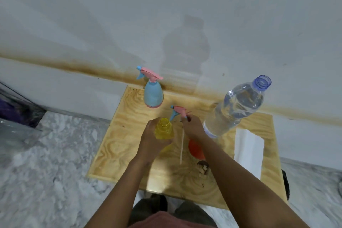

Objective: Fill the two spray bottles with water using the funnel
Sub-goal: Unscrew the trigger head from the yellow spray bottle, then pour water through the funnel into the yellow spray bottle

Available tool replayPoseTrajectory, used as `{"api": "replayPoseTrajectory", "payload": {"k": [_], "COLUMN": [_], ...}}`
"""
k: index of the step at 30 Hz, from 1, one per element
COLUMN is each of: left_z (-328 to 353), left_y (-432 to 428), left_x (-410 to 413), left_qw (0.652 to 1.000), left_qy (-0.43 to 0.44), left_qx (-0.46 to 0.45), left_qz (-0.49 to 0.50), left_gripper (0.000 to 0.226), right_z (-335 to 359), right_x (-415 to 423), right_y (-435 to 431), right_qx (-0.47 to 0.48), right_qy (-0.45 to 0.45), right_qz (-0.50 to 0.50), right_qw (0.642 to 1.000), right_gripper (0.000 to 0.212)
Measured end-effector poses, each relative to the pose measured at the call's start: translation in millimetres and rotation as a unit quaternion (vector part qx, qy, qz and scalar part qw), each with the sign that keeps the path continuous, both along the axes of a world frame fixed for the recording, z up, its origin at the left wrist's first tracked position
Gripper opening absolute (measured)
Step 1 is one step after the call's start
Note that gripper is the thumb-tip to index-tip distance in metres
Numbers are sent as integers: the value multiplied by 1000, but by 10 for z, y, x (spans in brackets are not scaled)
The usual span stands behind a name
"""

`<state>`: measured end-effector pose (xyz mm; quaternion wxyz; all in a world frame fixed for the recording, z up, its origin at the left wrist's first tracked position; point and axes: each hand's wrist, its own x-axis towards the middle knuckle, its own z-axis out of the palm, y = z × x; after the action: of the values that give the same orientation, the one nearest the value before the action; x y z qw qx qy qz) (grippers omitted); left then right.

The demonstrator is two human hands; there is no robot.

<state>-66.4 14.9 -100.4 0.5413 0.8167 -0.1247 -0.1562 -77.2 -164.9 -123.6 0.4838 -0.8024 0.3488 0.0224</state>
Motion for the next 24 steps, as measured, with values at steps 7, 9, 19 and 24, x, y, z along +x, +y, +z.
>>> {"api": "replayPoseTrajectory", "payload": {"k": [7, 9, 19, 24], "left_z": [-122, -143, -196, -204], "left_y": [-54, -68, -55, -28], "left_x": [-87, -93, -169, -233], "left_qw": [1000, 999, 999, 998], "left_qy": [-26, -31, -45, -58], "left_qx": [15, 15, 19, 19], "left_qz": [-5, -6, 6, 5], "left_gripper": [74, 73, 79, 82], "right_z": [-252, -267, 260, 116], "right_x": [74, 71, -664, -1146], "right_y": [88, 93, 117, 93], "right_qx": [-3, -21, -176, -219], "right_qy": [25, 24, -19, 45], "right_qz": [-5, -2, 11, 16], "right_qw": [1000, 1000, 984, 975], "right_gripper": [32, 30, 31, 48]}}
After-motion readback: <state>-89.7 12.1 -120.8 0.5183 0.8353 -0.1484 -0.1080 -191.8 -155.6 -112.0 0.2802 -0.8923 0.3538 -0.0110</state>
